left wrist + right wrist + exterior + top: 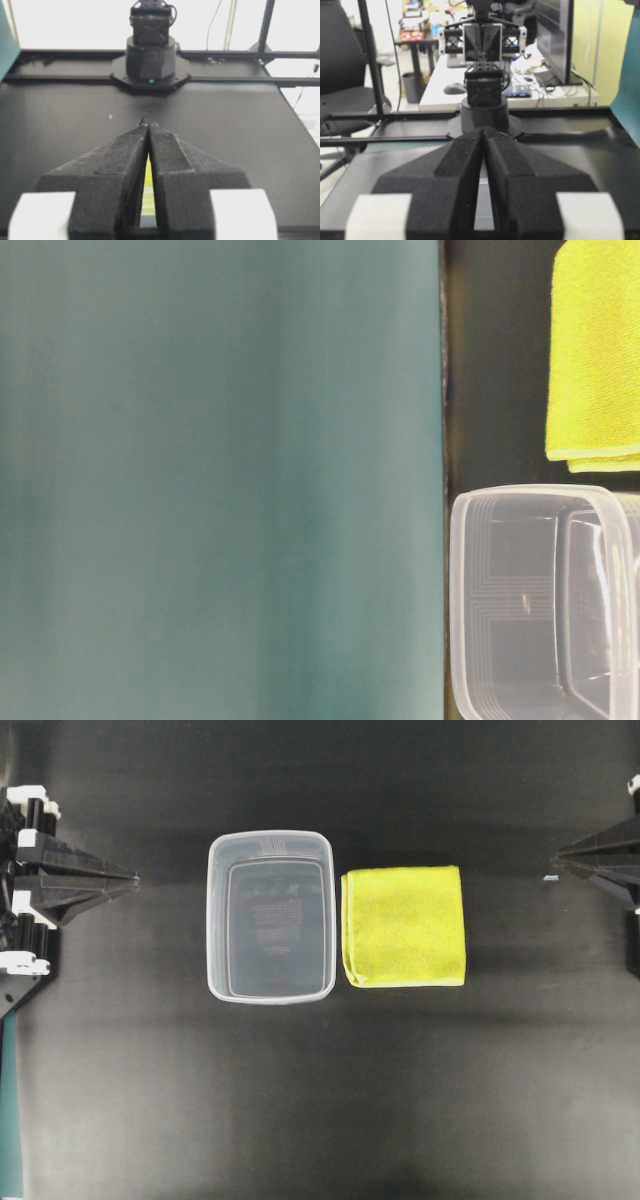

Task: Place the yellow towel into the container with the left arm.
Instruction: 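Move the left gripper over the container toward the yellow towel, then lower the open left gripper onto the yellow towel's center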

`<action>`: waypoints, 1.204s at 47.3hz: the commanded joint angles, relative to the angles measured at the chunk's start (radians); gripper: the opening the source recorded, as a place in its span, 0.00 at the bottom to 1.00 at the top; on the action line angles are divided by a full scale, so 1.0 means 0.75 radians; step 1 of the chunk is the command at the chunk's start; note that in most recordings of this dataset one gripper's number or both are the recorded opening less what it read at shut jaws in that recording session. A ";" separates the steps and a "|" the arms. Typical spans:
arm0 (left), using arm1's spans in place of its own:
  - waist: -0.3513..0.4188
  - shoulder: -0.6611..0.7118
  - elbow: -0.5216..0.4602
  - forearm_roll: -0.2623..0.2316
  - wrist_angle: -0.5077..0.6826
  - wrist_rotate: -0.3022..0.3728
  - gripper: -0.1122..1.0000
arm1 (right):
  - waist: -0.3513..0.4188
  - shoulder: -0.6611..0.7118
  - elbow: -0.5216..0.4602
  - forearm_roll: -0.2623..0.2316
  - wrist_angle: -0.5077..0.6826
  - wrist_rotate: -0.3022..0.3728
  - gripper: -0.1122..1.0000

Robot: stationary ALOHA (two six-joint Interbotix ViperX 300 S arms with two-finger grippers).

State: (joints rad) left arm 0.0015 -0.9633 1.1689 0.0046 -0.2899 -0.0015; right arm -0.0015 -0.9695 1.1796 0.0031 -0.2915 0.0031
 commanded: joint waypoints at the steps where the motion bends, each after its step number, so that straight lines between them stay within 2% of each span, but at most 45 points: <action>1: 0.006 0.067 -0.076 0.047 0.029 -0.037 0.15 | -0.006 0.004 -0.014 0.006 -0.008 0.008 0.11; 4: 0.008 0.121 -0.123 0.047 0.074 -0.059 0.11 | -0.014 -0.014 -0.014 0.016 0.010 0.010 0.15; 7: 0.008 0.180 -0.176 0.049 0.119 -0.074 0.10 | -0.016 -0.031 -0.016 0.018 0.053 0.014 0.10; 16: 0.006 0.382 -0.374 0.049 0.284 -0.065 0.10 | -0.012 -0.078 -0.025 0.018 0.260 0.088 0.10; 22: 0.004 0.528 -0.534 0.049 0.470 -0.059 0.10 | -0.008 -0.102 -0.025 0.018 0.374 0.127 0.10; 33: 0.006 0.783 -0.804 0.051 0.755 -0.053 0.10 | -0.020 -0.151 -0.018 0.016 0.452 0.127 0.12; 39: 0.012 0.916 -0.943 0.051 0.865 -0.049 0.10 | -0.025 -0.190 -0.016 0.018 0.481 0.131 0.32; 47: 0.041 1.094 -1.147 0.049 1.033 -0.037 0.11 | -0.025 -0.262 -0.012 0.016 0.517 0.125 0.71; 50: 0.043 1.158 -1.223 0.049 1.098 -0.033 0.14 | -0.027 -0.290 -0.006 0.016 0.513 0.125 0.78; 53: 0.047 1.239 -1.309 0.051 1.158 -0.022 0.24 | -0.031 -0.323 0.004 0.016 0.520 0.125 0.78; 57: 0.057 1.331 -1.407 0.051 1.223 -0.008 0.45 | -0.033 -0.366 0.012 0.016 0.538 0.127 0.78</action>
State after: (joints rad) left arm 0.0399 -0.0199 0.2071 0.0383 0.5860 -0.0138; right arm -0.0215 -1.2226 1.1919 0.0138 0.1058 0.0982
